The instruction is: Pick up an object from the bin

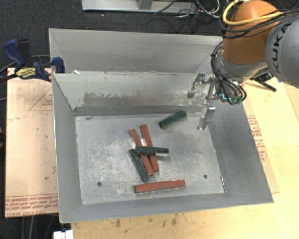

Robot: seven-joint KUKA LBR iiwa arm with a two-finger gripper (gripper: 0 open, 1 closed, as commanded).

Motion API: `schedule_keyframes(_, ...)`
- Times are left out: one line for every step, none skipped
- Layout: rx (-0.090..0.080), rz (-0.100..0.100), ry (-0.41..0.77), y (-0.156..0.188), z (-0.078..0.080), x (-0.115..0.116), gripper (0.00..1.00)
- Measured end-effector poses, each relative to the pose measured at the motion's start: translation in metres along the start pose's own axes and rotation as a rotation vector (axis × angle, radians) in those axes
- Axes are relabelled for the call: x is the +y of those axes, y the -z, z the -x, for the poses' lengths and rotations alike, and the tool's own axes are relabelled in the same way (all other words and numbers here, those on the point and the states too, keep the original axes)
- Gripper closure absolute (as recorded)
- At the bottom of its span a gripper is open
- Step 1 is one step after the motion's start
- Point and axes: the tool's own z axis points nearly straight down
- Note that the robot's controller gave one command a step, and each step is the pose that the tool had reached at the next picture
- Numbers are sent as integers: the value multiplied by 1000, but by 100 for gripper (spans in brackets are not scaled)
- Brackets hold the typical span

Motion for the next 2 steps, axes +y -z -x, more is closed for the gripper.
schedule_keyframes(-5,-1,5,-52,-18,14,0)
schedule_keyframes(-1,0,-89,-107,-23,53,0)
